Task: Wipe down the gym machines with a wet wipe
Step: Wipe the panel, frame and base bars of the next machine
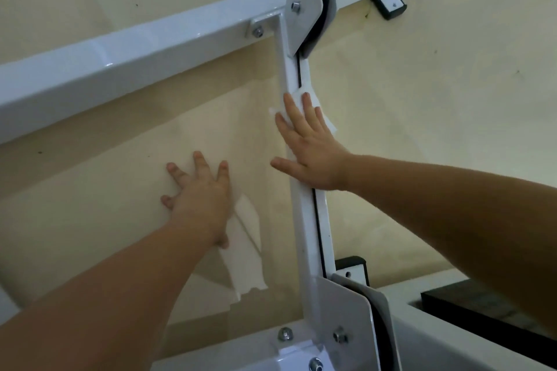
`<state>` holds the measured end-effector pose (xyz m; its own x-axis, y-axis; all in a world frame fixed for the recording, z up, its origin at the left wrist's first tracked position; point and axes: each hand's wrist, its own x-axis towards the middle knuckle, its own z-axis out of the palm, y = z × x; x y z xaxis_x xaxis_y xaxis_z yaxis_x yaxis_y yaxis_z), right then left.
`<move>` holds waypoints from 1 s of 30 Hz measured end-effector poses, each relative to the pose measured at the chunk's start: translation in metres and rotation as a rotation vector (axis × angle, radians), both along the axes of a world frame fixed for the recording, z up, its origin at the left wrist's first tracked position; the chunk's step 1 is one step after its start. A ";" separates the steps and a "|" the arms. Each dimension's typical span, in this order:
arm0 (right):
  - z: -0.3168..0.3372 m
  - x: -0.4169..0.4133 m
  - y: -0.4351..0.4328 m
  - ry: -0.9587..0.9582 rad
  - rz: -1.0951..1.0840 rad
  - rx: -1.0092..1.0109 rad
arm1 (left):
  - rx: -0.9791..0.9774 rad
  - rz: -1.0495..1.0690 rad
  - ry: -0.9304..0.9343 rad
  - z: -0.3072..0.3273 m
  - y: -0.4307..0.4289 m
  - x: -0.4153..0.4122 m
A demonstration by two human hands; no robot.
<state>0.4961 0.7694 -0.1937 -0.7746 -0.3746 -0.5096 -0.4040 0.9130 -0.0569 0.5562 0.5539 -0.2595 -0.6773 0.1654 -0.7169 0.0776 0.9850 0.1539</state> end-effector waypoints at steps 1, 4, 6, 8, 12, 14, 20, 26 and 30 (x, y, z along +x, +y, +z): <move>0.001 0.013 0.009 -0.020 0.050 -0.032 | 0.003 0.004 -0.001 -0.001 0.000 0.000; -0.008 0.029 0.027 -0.013 0.129 -0.074 | 0.013 0.011 -0.009 -0.003 0.000 0.000; -0.014 0.012 0.024 0.042 0.081 -0.098 | 0.008 0.002 -0.008 -0.004 0.000 0.000; -0.016 -0.016 0.016 0.086 -0.006 -0.113 | -0.006 -0.004 -0.007 -0.004 0.001 0.001; -0.014 -0.047 0.012 0.095 -0.053 -0.138 | -0.004 -0.005 -0.013 -0.002 0.001 0.002; -0.014 -0.042 0.014 0.077 -0.030 -0.157 | -0.006 -0.005 -0.011 -0.001 0.000 0.002; -0.015 0.036 0.049 0.055 0.251 -0.209 | -0.009 -0.004 -0.014 -0.001 0.000 0.002; -0.009 -0.035 0.029 0.029 0.055 -0.219 | -0.023 0.004 -0.014 0.002 0.002 0.003; -0.013 -0.047 0.023 0.072 0.033 -0.187 | -0.017 0.009 -0.015 0.004 0.001 0.003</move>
<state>0.4494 0.7923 -0.2069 -0.7921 -0.4836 -0.3725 -0.4429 0.8752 -0.1944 0.5597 0.5551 -0.2555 -0.6680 0.1467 -0.7296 0.0662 0.9882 0.1381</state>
